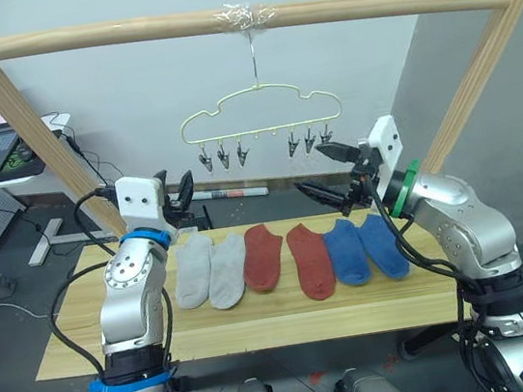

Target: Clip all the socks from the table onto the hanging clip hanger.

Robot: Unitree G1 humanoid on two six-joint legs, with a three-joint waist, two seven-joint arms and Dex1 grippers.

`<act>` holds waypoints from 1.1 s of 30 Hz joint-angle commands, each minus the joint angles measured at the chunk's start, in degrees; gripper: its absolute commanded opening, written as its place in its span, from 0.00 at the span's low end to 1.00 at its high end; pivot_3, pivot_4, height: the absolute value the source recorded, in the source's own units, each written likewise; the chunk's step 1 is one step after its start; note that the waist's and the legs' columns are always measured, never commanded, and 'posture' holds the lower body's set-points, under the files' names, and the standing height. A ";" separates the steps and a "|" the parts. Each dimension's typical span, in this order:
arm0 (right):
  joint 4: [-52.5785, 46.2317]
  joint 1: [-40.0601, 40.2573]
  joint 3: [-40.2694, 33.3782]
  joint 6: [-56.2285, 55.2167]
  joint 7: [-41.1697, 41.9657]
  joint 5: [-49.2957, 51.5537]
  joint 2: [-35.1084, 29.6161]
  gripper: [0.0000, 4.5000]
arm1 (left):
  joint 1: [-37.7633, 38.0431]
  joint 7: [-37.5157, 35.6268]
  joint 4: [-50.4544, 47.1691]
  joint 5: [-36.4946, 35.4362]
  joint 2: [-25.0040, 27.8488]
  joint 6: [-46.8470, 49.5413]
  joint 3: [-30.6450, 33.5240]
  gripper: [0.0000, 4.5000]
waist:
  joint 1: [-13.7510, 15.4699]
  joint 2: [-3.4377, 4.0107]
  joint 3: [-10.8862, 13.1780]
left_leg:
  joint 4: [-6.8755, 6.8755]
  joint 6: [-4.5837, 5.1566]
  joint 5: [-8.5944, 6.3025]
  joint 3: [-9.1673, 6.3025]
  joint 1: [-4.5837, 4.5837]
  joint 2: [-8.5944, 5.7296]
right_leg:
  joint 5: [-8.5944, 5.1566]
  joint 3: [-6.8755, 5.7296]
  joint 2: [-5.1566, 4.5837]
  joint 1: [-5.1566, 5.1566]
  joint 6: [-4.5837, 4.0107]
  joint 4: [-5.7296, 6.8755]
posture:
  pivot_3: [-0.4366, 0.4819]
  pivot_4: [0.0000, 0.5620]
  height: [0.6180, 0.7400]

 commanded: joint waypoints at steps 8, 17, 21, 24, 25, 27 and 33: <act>-0.09 -3.91 4.10 -2.36 1.07 -0.45 1.74 1.00 | -5.55 1.36 10.72 2.49 -3.39 -9.26 -1.40 0.34 | -0.02 -0.01 0.01 | 0.02 0.00 0.00 -0.01 0.00 0.00 | 0.02 -0.02 0.00 0.00 0.03 0.01 | 0.51 0.19 1.00; -0.33 -4.58 3.86 -1.41 -0.56 -0.46 2.62 1.00 | -9.39 1.36 15.94 3.03 -4.27 -11.71 -2.36 0.28 | -0.05 -0.01 0.21 | 0.03 0.00 0.00 -0.02 -0.01 0.00 | 0.04 -0.03 0.01 0.00 0.06 0.01 | 0.49 0.24 1.00; -1.41 -4.99 4.20 -0.30 -0.98 0.36 3.67 1.00 | -11.15 0.90 18.97 3.15 -4.59 -12.63 -2.61 0.28 | -0.07 0.03 0.59 | 0.03 0.00 0.00 -0.02 -0.02 0.00 | 0.05 -0.03 0.01 0.00 0.08 0.01 | 0.49 0.26 1.00; -2.34 -5.24 4.46 0.44 -0.81 0.73 4.04 1.00 | -11.93 0.94 20.62 3.33 -4.63 -13.36 -2.55 0.28 | -0.08 0.03 0.83 | 0.03 0.00 0.00 -0.02 -0.02 0.00 | 0.06 -0.03 0.01 0.00 0.10 0.00 | 0.48 0.27 1.00; -2.73 -5.34 4.56 0.74 -0.78 0.87 4.11 1.00 | -12.16 0.90 21.08 3.29 -4.62 -13.56 -2.49 0.28 | -0.08 0.03 0.94 | 0.03 0.00 0.00 -0.02 -0.02 0.00 | 0.06 -0.03 0.01 -0.01 0.10 0.01 | 0.48 0.27 1.00; -3.36 -5.56 4.63 1.31 -0.86 1.26 4.25 1.00 | -12.49 0.82 21.67 3.22 -4.55 -13.89 -2.40 0.28 | -0.09 0.03 1.14 | 0.03 0.00 0.00 -0.04 -0.03 0.01 | 0.06 -0.05 0.01 -0.01 0.10 0.01 | 0.48 0.27 1.00; -4.88 -6.59 4.31 3.20 -2.07 2.98 5.05 1.00 | -13.15 0.71 23.15 3.23 -4.32 -14.80 -2.18 0.28 | -0.16 -0.01 1.86 | 0.03 0.00 0.00 -0.04 -0.04 0.01 | 0.07 -0.05 0.01 -0.01 0.12 0.01 | 0.47 0.29 1.00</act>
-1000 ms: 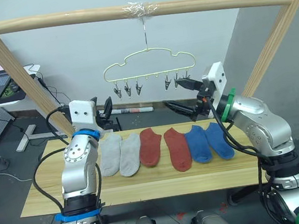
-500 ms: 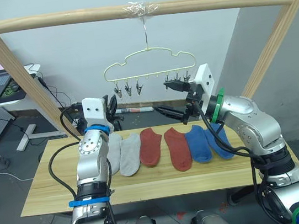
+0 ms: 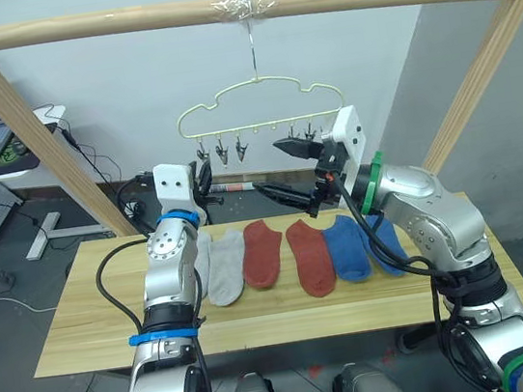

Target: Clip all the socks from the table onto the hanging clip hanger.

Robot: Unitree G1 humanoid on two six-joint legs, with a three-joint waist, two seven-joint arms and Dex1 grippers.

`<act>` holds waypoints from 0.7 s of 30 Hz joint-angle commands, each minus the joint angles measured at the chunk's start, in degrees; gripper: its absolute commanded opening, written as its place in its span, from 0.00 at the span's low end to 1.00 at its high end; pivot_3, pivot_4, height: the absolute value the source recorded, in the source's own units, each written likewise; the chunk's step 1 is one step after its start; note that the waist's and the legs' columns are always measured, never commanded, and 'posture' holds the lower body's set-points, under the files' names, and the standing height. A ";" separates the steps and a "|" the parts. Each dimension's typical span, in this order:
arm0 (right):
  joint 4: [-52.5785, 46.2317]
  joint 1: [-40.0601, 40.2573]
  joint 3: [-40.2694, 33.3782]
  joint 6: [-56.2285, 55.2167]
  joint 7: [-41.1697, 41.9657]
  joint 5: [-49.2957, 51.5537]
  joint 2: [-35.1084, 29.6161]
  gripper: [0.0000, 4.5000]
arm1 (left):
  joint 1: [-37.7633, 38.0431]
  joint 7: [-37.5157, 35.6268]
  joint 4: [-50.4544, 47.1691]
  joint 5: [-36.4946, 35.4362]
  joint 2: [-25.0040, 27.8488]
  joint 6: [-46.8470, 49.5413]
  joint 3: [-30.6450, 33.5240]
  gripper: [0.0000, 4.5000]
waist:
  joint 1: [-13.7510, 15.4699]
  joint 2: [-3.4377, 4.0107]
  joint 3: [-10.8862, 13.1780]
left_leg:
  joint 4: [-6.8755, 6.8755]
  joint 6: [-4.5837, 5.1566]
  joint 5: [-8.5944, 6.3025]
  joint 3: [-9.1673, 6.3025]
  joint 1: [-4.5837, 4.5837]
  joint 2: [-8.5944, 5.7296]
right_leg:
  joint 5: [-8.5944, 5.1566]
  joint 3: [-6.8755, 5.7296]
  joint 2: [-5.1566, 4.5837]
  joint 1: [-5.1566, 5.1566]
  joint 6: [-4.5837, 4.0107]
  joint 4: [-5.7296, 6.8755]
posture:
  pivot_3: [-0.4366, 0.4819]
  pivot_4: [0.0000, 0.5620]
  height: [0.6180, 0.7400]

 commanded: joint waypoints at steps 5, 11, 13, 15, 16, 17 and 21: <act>-3.13 -1.71 -0.72 1.18 -1.12 2.15 0.20 1.00 | -2.58 0.62 1.07 0.49 -0.06 -2.32 0.38 0.28 | -0.04 0.00 0.55 | 0.00 0.00 0.00 -0.02 -0.03 0.00 | 0.01 -0.02 0.00 -0.02 0.01 0.00 | 0.47 0.31 1.00; -2.89 -1.81 -0.62 1.13 -1.88 2.24 0.41 1.00 | -3.41 0.60 2.69 0.69 -0.17 -3.23 0.39 0.61 | -0.11 -0.02 1.18 | 0.00 0.00 0.00 -0.03 -0.03 0.01 | 0.02 -0.03 0.00 -0.03 0.03 -0.01 | 0.46 0.33 1.00; -2.94 -1.85 -0.66 1.21 -1.97 2.28 0.40 1.00 | -3.76 0.43 3.16 0.71 -0.07 -3.45 0.37 0.75 | -0.13 -0.03 1.37 | 0.00 0.00 0.00 -0.03 -0.04 0.01 | 0.02 -0.03 0.00 -0.03 0.04 -0.01 | 0.46 0.33 1.00; -2.77 -1.90 -0.79 1.17 -1.95 2.25 0.29 1.00 | -4.41 0.61 4.04 0.62 -0.02 -3.62 0.59 0.82 | -0.13 -0.05 1.60 | 0.00 0.00 0.00 -0.03 -0.06 0.01 | 0.05 -0.03 0.00 -0.05 0.09 -0.01 | 0.46 0.33 1.00; -2.74 -1.90 -0.82 1.17 -1.96 2.24 0.23 1.00 | -4.64 0.66 4.35 0.64 0.06 -3.72 0.65 0.82 | -0.13 -0.05 1.70 | 0.00 0.00 0.00 -0.03 -0.07 0.01 | 0.05 -0.04 0.00 -0.06 0.10 -0.01 | 0.46 0.34 1.00; -2.74 -1.89 -0.84 1.17 -1.96 2.23 0.19 1.00 | -4.78 0.68 4.55 0.66 0.10 -3.79 0.69 0.82 | -0.13 -0.05 1.76 | 0.00 0.00 0.00 -0.04 -0.09 0.01 | 0.06 -0.05 0.00 -0.08 0.11 -0.01 | 0.46 0.34 1.00; -2.71 -1.98 -1.12 1.29 -2.21 2.34 0.10 1.00 | -6.16 0.67 6.27 0.59 0.18 -4.39 1.06 0.82 | -0.13 -0.05 1.82 | 0.00 0.00 0.00 -0.04 -0.11 0.00 | 0.08 -0.04 -0.01 -0.09 0.15 -0.02 | 0.46 0.34 1.00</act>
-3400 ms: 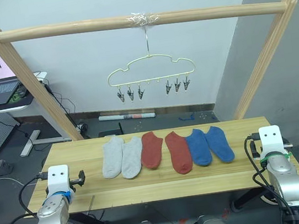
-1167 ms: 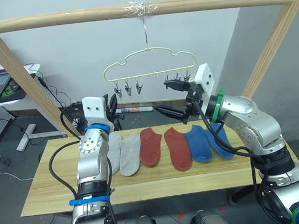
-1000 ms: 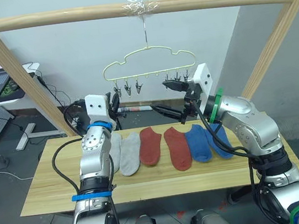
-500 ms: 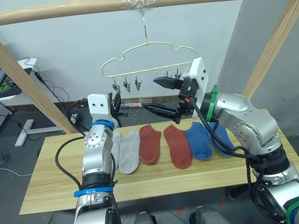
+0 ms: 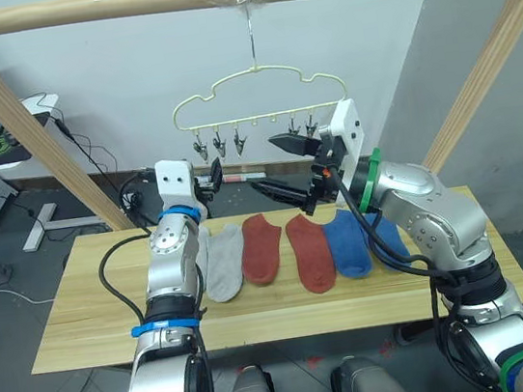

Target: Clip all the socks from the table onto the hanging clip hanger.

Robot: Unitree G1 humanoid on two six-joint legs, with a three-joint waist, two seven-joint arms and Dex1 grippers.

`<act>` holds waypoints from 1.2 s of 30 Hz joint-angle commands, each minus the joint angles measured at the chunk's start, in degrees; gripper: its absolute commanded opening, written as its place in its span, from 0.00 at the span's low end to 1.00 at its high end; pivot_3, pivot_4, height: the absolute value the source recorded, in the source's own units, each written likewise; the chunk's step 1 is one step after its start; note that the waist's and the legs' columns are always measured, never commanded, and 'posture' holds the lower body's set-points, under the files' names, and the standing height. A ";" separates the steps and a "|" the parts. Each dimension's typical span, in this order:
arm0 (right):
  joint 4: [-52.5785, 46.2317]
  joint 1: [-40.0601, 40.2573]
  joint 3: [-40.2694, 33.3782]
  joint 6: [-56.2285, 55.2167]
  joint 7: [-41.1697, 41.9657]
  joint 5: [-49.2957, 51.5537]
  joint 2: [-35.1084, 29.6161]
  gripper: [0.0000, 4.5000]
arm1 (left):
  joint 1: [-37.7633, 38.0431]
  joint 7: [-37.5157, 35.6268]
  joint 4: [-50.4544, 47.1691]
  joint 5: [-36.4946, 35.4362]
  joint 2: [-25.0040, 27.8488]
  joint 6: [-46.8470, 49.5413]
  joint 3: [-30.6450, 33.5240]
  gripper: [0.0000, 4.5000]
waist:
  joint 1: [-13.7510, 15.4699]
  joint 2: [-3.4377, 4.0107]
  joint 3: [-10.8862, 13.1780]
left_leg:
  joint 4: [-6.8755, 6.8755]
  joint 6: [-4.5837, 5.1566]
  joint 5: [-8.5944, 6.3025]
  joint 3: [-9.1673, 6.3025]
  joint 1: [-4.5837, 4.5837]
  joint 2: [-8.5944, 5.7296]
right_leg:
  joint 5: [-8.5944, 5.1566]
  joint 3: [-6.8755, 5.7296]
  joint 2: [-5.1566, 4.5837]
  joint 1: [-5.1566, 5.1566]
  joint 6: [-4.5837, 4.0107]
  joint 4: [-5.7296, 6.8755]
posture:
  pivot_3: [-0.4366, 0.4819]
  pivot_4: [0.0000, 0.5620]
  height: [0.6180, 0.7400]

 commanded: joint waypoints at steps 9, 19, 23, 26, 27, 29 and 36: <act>-2.15 -1.45 -1.22 -0.22 -0.52 1.04 -0.42 1.00 | -4.87 0.58 3.84 0.14 1.02 -4.43 1.19 0.82 | -0.11 0.02 0.22 | 0.00 0.00 0.00 0.00 0.00 0.00 | 0.00 0.00 0.00 -0.01 0.01 0.00 | 0.45 0.35 1.00; -1.95 -1.95 -1.64 0.01 -0.68 1.36 -0.38 1.00 | -5.81 1.19 5.88 0.52 1.89 -6.33 1.74 0.82 | -0.25 0.00 0.72 | -0.01 0.00 0.00 0.01 -0.01 0.01 | 0.00 0.00 0.00 -0.02 0.01 -0.02 | 0.45 0.36 1.00; -1.85 -1.97 -1.68 0.00 -0.70 1.38 -0.35 1.00 | -6.45 1.24 6.63 0.47 1.86 -6.71 1.66 0.82 | -0.25 -0.06 1.02 | -0.01 0.00 0.00 0.00 -0.03 0.00 | 0.00 -0.01 -0.01 -0.02 0.02 -0.02 | 0.45 0.36 1.00; -1.77 -1.95 -1.60 -0.06 -0.66 1.31 -0.35 1.00 | -6.84 1.06 6.93 0.47 1.58 -6.99 1.43 0.82 | -0.25 -0.08 1.08 | -0.01 0.00 0.00 0.00 -0.05 0.00 | 0.01 -0.02 -0.01 -0.05 0.03 -0.02 | 0.45 0.36 1.00; -1.76 -1.96 -1.61 -0.04 -0.67 1.32 -0.34 1.00 | -6.94 0.88 6.94 0.44 1.47 -7.07 1.32 0.82 | -0.25 -0.08 1.09 | -0.01 -0.01 0.00 0.00 -0.05 0.00 | 0.01 -0.02 -0.01 -0.05 0.03 -0.02 | 0.45 0.36 1.00; -1.62 -2.04 -1.65 -0.08 -0.74 1.28 -0.29 1.00 | -7.18 0.09 7.00 0.23 1.25 -7.25 1.08 0.82 | -0.25 -0.08 1.11 | -0.01 -0.01 -0.01 0.00 -0.05 0.00 | 0.01 -0.02 -0.01 -0.05 0.03 -0.02 | 0.45 0.36 1.00; -0.99 -2.08 -1.78 -0.55 -1.00 0.89 -0.21 1.00 | -8.32 -1.21 6.98 -0.16 0.67 -7.31 1.10 0.82 | -0.25 -0.09 1.14 | -0.01 -0.01 0.00 0.00 -0.05 0.01 | 0.01 -0.03 -0.01 -0.05 0.04 -0.02 | 0.46 0.36 1.00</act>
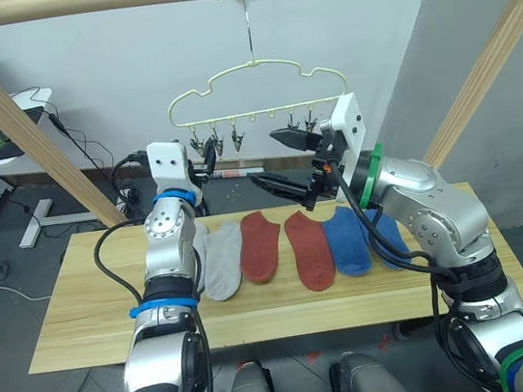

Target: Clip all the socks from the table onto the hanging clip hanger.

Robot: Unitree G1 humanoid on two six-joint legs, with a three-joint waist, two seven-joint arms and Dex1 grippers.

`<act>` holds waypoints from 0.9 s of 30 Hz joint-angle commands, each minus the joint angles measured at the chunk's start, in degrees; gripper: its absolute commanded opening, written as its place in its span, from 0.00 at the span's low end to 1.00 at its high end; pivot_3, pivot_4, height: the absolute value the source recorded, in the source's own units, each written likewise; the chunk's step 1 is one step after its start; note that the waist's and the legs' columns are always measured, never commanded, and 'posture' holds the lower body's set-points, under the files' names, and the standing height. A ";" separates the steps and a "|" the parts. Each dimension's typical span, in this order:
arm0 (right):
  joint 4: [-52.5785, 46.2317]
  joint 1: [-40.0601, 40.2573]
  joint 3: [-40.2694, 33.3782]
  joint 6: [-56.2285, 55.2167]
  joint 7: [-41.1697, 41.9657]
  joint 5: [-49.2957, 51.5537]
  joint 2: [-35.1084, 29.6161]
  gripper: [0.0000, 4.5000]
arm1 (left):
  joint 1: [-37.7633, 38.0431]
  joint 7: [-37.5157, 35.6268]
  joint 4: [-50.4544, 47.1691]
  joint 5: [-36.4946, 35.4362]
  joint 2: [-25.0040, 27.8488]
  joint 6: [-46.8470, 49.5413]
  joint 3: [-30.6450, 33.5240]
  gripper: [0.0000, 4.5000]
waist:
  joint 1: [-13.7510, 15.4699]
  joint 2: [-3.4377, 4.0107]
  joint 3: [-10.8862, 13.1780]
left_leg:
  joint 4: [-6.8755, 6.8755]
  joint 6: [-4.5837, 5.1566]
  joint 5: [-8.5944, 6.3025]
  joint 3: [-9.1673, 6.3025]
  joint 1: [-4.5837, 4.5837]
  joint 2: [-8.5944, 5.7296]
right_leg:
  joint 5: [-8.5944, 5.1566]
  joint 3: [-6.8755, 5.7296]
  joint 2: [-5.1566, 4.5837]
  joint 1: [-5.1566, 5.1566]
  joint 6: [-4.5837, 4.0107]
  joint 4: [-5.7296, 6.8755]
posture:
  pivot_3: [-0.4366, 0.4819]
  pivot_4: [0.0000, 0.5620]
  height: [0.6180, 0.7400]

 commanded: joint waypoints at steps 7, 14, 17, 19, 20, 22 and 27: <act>-0.79 -1.29 -1.65 -1.11 -0.39 0.67 0.20 1.00 | -2.12 -0.39 0.25 -0.17 0.04 -1.51 0.42 0.73 | -0.01 0.01 0.03 | -0.01 0.00 0.00 0.00 0.00 0.00 | 0.00 0.00 0.00 -0.01 0.00 0.00 | 0.46 0.36 1.00; -0.82 -1.17 -1.72 -1.11 -0.51 0.60 0.24 1.00 | -1.79 -1.14 -0.07 -0.51 0.04 -1.25 0.38 0.43 | -0.01 -0.03 0.22 | -0.01 0.00 0.00 0.00 -0.01 0.00 | 0.00 0.00 0.00 -0.01 0.01 0.00 | 0.46 0.36 1.00; -0.86 -1.13 -1.75 -1.08 -0.60 0.62 0.29 1.00 | -1.79 -1.60 -0.13 -0.33 -0.01 -1.30 0.01 0.43 | -0.01 -0.02 0.25 | -0.01 0.00 0.00 0.00 -0.01 0.00 | 0.00 0.00 0.00 -0.01 0.01 0.00 | 0.46 0.36 1.00; -0.88 -1.12 -1.78 -1.05 -0.65 0.66 0.29 1.00 | -1.77 -1.80 -0.23 -0.23 -0.07 -1.39 -0.14 0.43 | -0.01 -0.02 0.25 | -0.01 0.00 -0.01 0.00 -0.01 0.00 | 0.00 0.00 0.00 -0.01 0.01 0.00 | 0.46 0.36 1.00; -0.89 -1.12 -1.82 -1.01 -0.68 0.70 0.29 1.00 | -1.77 -1.81 -0.23 -0.17 -0.08 -1.43 -0.13 0.43 | -0.01 -0.02 0.26 | -0.01 -0.01 -0.01 0.00 -0.01 0.00 | 0.00 0.00 0.00 -0.02 0.01 -0.01 | 0.46 0.36 1.00; -0.89 -1.14 -1.87 -0.95 -0.74 0.78 0.28 1.00 | -1.81 -1.75 -0.19 -0.07 -0.06 -1.49 -0.07 0.43 | -0.02 -0.02 0.26 | -0.01 -0.01 -0.01 0.00 -0.01 0.00 | 0.00 0.00 0.00 -0.02 0.01 -0.01 | 0.46 0.36 1.00; -0.72 -1.23 -1.95 -0.97 -0.84 0.93 0.28 1.00 | -1.95 -1.59 0.04 0.22 0.15 -1.67 -0.03 0.43 | -0.01 -0.02 0.26 | -0.01 -0.01 -0.01 0.00 -0.02 0.00 | 0.00 0.00 0.00 -0.02 0.01 -0.01 | 0.46 0.36 1.00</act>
